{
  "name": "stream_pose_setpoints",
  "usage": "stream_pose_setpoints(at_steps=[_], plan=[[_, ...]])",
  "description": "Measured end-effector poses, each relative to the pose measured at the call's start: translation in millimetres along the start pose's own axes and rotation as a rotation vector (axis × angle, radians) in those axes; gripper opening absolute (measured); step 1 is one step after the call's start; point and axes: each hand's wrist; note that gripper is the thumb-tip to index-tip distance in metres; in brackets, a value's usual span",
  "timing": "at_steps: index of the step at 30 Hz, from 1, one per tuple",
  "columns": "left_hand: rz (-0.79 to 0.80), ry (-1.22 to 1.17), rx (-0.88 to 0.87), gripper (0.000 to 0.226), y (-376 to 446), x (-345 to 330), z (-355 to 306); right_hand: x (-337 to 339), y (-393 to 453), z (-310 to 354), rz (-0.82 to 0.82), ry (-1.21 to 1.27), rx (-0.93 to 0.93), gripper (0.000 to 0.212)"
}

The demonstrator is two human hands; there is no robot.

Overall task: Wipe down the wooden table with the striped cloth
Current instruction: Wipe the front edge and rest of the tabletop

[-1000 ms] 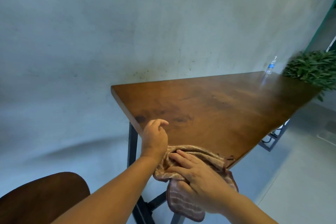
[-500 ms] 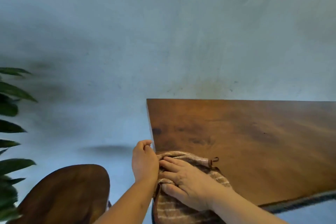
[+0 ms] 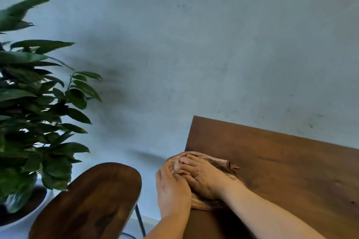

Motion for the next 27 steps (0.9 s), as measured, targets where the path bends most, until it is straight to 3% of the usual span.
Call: stream_pose_setpoints(at_steps=[5, 10, 23, 27], plan=[[0.079, 0.211, -0.01, 0.044, 5, -10, 4, -1, 28, -32, -0.008, 0.033, 0.132, 0.031], [0.121, 0.376, -0.009, 0.04, 9, -20, -4, 2, 43, -48, -0.033, -0.021, 0.176, 0.037], [0.007, 0.504, 0.084, 0.031, 27, -42, -14, -6, 57, -83, -0.031, 0.01, 0.278, 0.035], [-0.046, 0.625, 0.117, 0.031, 30, -50, -12, -4, 74, -104, 0.02, -0.011, 0.197, 0.057]])
Point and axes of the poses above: each hand's wrist, its own y-axis towards the middle knuckle, its own x-axis out of the back of the hand, z = x × y, and after that the axes turned 1 degree about -x, right-handed
